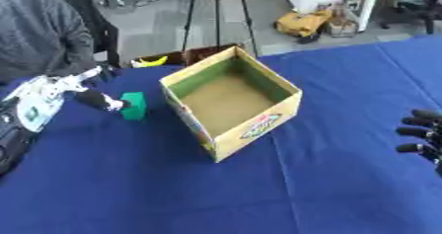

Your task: Pick up objects on the table and place them in the box.

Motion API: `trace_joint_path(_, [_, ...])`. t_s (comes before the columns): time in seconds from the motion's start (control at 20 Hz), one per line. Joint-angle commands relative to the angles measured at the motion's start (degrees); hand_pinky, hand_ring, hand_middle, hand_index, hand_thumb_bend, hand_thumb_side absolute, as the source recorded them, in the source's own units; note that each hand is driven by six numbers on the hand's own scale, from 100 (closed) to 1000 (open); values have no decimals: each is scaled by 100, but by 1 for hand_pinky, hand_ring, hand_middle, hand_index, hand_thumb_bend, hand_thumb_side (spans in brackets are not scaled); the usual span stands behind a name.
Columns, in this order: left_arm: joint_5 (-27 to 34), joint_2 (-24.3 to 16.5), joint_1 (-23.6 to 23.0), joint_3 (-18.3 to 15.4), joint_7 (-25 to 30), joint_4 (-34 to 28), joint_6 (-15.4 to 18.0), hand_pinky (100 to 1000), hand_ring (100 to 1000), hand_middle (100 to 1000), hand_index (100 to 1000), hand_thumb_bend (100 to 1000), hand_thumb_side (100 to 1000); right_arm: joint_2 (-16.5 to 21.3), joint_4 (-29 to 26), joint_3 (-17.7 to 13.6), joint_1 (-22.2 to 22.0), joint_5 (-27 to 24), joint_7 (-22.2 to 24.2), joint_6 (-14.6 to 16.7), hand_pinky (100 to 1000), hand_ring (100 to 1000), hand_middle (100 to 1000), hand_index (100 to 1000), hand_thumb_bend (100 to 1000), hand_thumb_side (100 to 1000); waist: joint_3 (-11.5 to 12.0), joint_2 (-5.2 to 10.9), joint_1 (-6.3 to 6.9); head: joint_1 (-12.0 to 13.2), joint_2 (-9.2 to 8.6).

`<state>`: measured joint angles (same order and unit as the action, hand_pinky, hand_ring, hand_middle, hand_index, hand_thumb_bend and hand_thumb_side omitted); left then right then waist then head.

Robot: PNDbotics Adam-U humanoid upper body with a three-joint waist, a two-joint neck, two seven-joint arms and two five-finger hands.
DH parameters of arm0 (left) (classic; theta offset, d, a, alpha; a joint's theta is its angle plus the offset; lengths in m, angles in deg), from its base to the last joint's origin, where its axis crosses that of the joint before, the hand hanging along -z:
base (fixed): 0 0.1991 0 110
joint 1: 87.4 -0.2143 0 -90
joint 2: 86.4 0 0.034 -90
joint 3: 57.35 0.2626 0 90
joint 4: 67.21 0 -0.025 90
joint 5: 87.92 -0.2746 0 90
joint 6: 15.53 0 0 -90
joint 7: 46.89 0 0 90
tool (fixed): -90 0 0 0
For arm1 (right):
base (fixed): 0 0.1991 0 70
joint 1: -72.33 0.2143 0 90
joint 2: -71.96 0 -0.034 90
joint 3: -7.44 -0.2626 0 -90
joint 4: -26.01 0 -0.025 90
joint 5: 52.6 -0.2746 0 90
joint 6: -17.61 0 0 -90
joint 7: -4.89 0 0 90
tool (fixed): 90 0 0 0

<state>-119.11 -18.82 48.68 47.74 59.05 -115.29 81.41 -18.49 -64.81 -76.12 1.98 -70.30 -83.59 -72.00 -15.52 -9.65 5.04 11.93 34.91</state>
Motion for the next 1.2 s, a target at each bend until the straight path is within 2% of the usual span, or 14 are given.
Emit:
trace_joint_path(0.05, [-299,-107,142,-115,-96,-51,93,759,819,816,886,512,373,145,-100,-20,83,22,19,3,574,734,705,807,100,1000,-7,60,-11,2,-78])
trace_joint_path(0.15, [-527,-81,144,-127,-126,-93,142,763,823,818,886,513,368,145,-103,-21,87,23,22,4,574,734,705,807,100,1000,-15,45,-5,-3,-87])
trace_joint_path(0.25, [-1769,100,150,-359,-179,-143,288,764,824,818,885,509,365,144,-106,-28,88,22,19,7,574,734,705,807,100,1000,-13,27,-10,-17,-102])
trace_joint_path(0.35, [-3309,338,155,-756,-301,-131,571,767,827,817,884,502,356,145,-105,-39,80,22,10,9,573,734,705,807,100,1000,-8,8,-13,-34,-116])
trace_joint_path(0.4, [-3868,418,156,-924,-389,-99,721,767,827,817,884,497,355,146,-105,-44,77,22,7,10,573,734,705,807,100,1000,-7,0,-11,-38,-122])
trace_joint_path(0.55, [-4842,525,157,-1187,-715,-12,1018,769,831,817,884,488,348,148,-108,-50,73,24,3,12,573,734,705,807,100,1000,-12,-27,3,-52,-138])
trace_joint_path(0.75, [-5227,592,133,-1325,-1140,109,1092,775,832,820,887,469,354,147,-113,-56,78,27,4,15,574,733,705,807,100,1000,-21,-61,10,-79,-150])
trace_joint_path(0.95, [-5115,631,146,-1373,-1348,190,1075,771,827,818,887,461,358,149,-116,-58,83,24,5,16,574,733,705,807,100,1000,-29,-77,9,-80,-160])
trace_joint_path(1.2, [-4785,671,173,-1394,-1344,221,1040,764,813,807,886,445,368,145,-118,-58,90,24,14,17,574,733,705,807,100,1000,-40,-82,2,-77,-177])
